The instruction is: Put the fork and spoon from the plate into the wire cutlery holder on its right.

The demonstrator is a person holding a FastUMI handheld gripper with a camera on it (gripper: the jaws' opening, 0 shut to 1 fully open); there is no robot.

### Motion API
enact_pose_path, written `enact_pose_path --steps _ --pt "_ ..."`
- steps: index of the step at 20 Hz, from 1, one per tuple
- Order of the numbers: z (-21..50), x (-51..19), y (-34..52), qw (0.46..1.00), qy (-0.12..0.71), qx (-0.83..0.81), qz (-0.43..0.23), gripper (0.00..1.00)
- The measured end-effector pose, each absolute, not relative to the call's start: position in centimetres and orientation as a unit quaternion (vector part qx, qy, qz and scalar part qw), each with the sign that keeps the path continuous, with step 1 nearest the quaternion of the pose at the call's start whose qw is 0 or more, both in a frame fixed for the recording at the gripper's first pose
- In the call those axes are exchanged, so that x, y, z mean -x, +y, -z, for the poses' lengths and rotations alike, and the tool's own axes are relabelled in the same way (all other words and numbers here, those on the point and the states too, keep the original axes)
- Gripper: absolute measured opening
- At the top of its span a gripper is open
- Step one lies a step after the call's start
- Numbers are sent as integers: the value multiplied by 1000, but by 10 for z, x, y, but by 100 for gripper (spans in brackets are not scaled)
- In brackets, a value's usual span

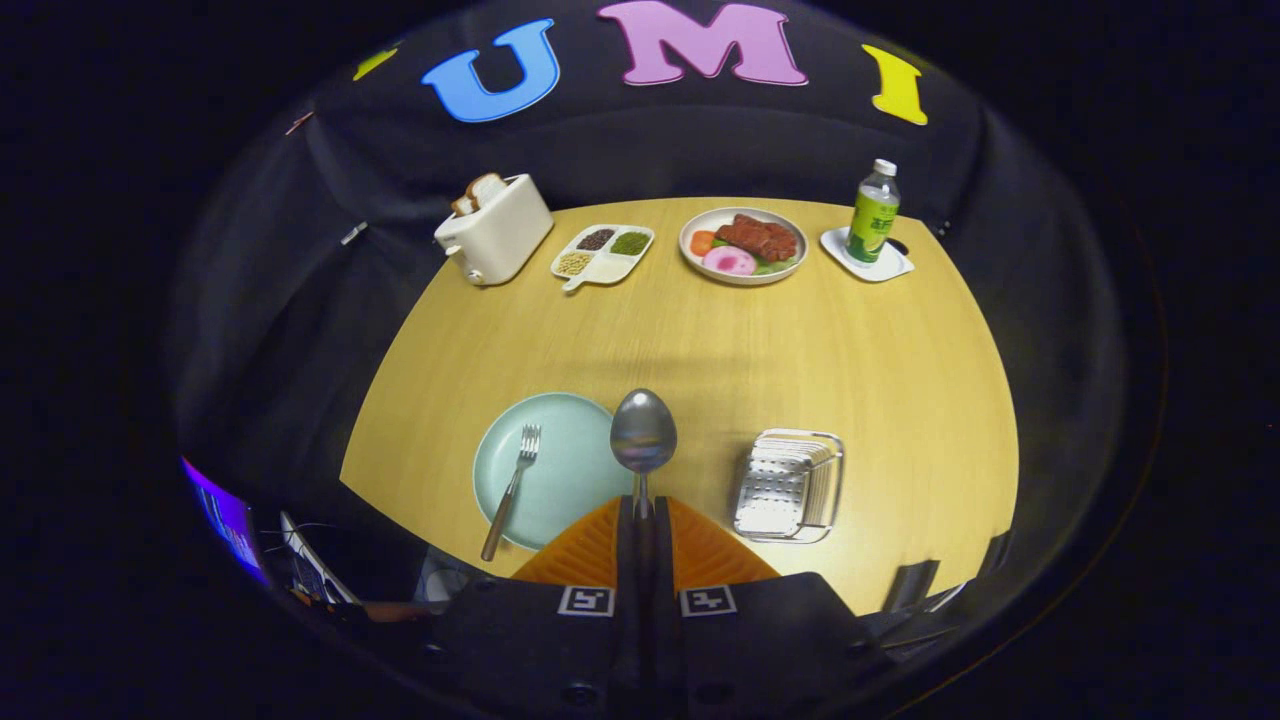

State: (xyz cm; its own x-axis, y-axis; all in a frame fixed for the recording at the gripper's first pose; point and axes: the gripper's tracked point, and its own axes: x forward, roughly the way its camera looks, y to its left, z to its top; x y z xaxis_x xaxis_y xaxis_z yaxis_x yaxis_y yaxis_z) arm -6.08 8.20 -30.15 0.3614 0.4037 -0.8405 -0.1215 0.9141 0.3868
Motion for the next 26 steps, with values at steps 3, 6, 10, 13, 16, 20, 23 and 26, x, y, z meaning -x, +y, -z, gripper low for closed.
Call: enact_pose_path --steps 3,6,10,13,16,20,23,26 --pt "312 73 38 801 571 -103 -148 9" --pt "334 85 23 773 610 -74 -156 9" --pt "363 88 17 742 650 -34 -161 9" --pt "380 88 24 719 673 -21 -170 9" --pt "394 85 26 709 685 -17 -167 9" --pt "403 82 27 705 691 -31 -157 14" --pt "401 76 23 720 677 -40 -145 33" --pt "382 61 20 763 632 -46 -128 48"
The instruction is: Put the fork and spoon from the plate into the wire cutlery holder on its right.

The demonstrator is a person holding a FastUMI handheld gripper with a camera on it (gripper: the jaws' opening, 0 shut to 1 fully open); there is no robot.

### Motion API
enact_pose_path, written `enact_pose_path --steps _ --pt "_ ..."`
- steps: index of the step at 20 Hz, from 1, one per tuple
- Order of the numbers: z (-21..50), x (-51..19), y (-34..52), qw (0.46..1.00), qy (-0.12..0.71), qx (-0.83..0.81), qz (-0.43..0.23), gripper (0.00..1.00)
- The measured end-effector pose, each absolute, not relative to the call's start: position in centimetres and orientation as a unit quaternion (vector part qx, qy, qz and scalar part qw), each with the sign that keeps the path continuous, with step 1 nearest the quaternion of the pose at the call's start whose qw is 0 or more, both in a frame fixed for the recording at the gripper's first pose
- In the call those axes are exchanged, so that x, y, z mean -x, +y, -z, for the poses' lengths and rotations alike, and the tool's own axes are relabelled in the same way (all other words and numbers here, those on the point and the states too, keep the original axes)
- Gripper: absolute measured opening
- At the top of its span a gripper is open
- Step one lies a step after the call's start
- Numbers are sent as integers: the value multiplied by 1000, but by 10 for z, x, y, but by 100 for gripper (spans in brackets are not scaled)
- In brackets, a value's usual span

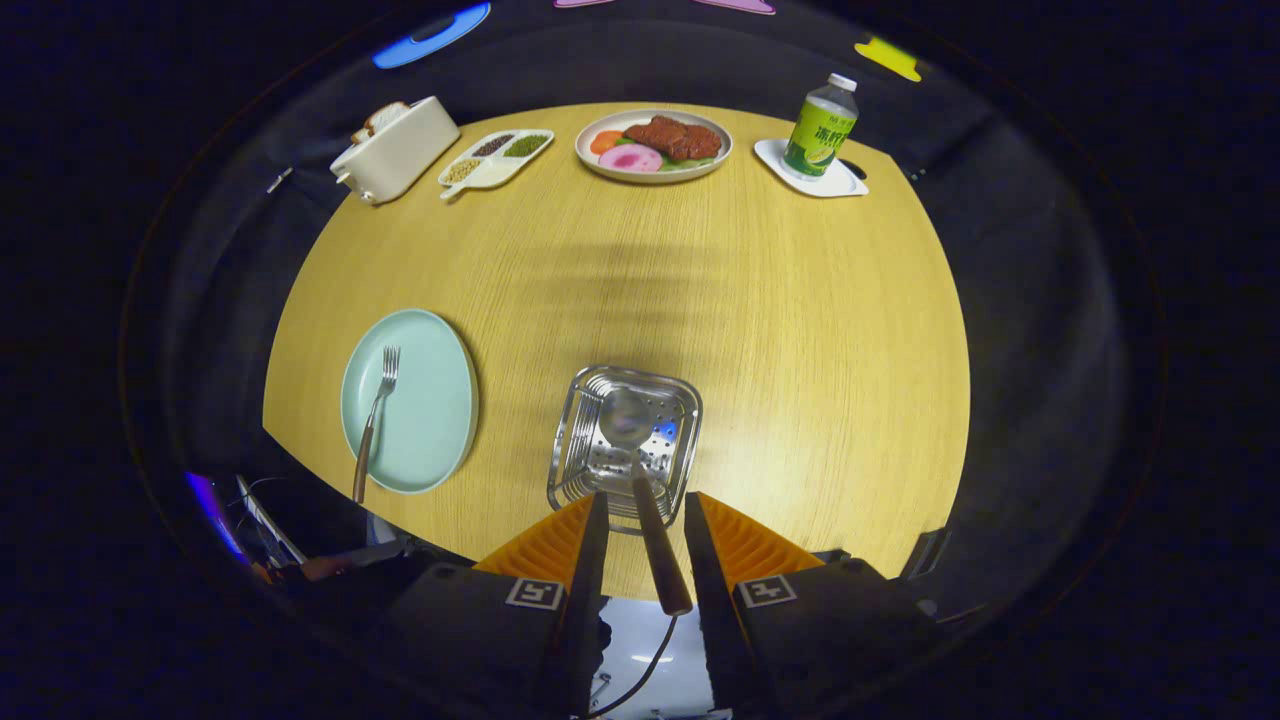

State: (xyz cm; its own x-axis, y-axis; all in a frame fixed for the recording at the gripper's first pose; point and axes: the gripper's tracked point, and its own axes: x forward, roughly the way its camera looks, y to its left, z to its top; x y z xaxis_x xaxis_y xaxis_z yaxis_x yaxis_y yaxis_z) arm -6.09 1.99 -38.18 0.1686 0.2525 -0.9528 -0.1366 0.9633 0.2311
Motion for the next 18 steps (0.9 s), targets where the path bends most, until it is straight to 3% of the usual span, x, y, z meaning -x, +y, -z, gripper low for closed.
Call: enact_pose_path --steps 6,11,18 --pt "325 48 61 830 537 -74 -128 56" --pt "316 67 156 824 527 -92 -186 56" --pt "357 96 281 787 563 -103 -229 56"
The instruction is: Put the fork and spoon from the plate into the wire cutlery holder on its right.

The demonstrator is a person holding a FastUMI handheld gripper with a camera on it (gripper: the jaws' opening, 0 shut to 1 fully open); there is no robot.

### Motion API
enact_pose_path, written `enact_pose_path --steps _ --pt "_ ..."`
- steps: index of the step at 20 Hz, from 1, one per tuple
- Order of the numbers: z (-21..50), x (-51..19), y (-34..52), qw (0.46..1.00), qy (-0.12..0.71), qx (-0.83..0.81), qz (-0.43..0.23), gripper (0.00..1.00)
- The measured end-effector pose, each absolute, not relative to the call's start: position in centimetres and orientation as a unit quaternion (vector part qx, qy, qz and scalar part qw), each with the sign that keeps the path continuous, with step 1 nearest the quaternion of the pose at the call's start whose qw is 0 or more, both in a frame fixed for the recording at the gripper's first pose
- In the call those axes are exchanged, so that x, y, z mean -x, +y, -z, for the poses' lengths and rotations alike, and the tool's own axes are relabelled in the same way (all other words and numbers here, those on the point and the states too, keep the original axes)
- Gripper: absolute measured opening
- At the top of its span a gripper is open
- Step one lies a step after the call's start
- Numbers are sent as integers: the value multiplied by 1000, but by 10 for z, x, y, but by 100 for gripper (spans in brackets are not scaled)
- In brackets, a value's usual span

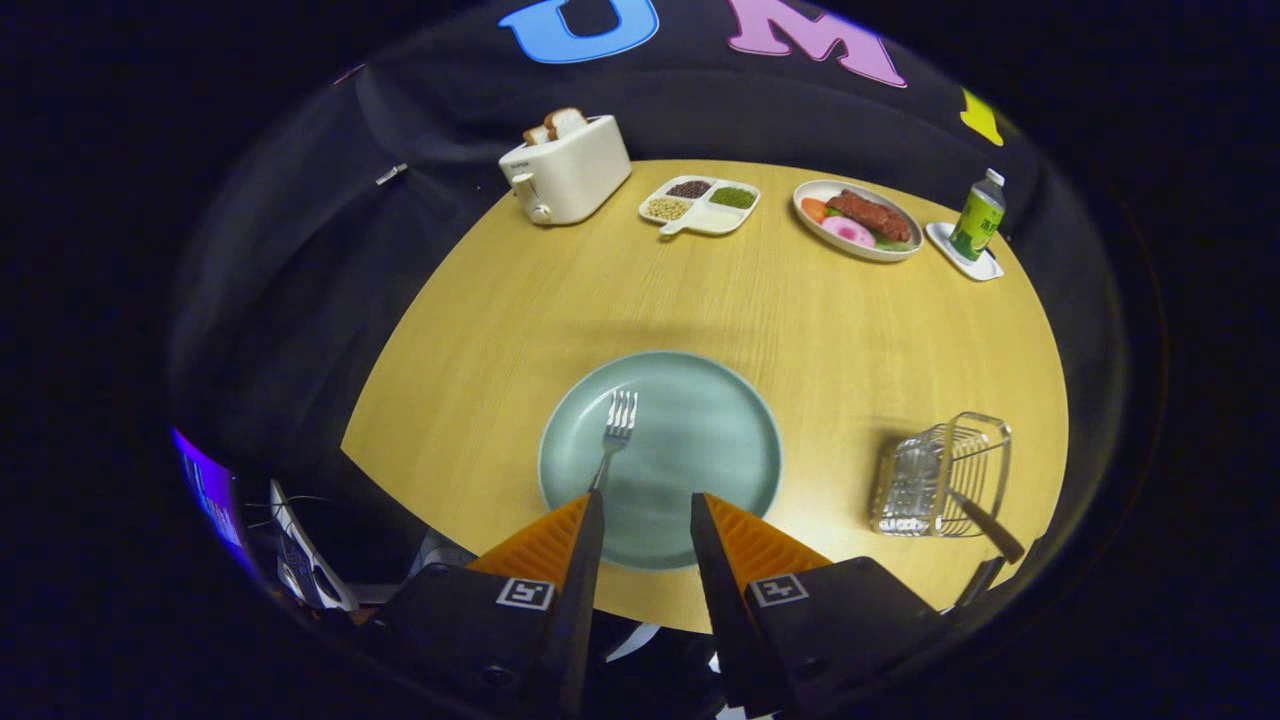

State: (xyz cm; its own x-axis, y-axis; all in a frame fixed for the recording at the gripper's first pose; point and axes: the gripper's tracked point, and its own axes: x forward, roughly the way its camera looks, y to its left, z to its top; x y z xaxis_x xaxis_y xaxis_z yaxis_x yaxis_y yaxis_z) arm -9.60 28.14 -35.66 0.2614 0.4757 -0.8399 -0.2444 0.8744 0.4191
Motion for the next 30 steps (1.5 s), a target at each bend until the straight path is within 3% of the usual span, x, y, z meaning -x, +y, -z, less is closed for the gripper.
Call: enact_pose_path --steps 14,16,17,19,26,30 --pt "434 117 327 752 629 -39 -193 56" --pt "442 121 328 744 640 -40 -188 42" --pt "447 121 325 743 643 -36 -183 24" --pt "447 122 327 736 646 -46 -195 13" --pt "410 104 306 753 611 -102 -225 9" --pt "364 95 249 760 591 -91 -255 9"
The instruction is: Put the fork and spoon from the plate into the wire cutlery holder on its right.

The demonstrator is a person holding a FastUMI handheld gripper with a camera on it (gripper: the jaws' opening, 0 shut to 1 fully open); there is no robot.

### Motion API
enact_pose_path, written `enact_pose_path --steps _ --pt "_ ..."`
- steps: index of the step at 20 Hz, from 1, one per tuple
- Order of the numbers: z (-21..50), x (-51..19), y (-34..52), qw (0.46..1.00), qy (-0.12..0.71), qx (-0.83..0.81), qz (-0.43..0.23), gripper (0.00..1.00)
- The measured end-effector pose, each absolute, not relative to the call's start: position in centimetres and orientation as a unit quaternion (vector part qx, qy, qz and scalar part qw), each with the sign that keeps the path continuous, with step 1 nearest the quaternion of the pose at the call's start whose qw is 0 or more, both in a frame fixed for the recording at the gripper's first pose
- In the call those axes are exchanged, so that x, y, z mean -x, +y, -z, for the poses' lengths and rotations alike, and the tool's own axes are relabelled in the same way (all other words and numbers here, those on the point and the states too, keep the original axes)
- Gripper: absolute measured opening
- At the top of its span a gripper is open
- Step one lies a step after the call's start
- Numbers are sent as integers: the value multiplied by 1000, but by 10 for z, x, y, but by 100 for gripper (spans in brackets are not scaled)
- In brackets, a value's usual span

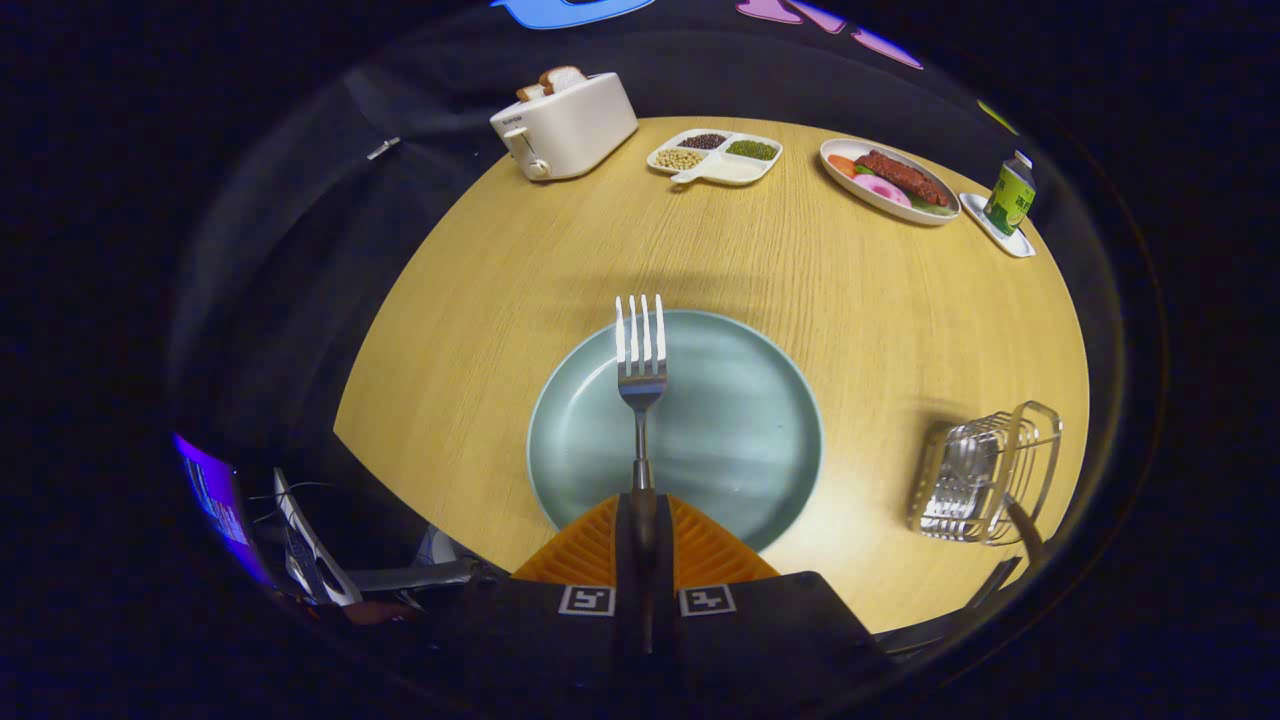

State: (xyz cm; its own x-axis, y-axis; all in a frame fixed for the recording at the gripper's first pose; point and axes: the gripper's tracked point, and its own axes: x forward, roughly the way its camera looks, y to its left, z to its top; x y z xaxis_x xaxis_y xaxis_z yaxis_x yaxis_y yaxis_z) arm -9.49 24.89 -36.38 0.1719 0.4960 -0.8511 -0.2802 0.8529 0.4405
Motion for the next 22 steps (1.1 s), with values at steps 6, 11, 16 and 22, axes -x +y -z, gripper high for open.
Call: enact_pose_path --steps 6,11,16,22 --pt "319 88 115 740 616 -61 -263 8" --pt "334 94 22 686 688 10 -237 8" --pt "354 111 -15 582 772 76 -243 8" --pt "361 111 -19 496 822 137 -245 8"
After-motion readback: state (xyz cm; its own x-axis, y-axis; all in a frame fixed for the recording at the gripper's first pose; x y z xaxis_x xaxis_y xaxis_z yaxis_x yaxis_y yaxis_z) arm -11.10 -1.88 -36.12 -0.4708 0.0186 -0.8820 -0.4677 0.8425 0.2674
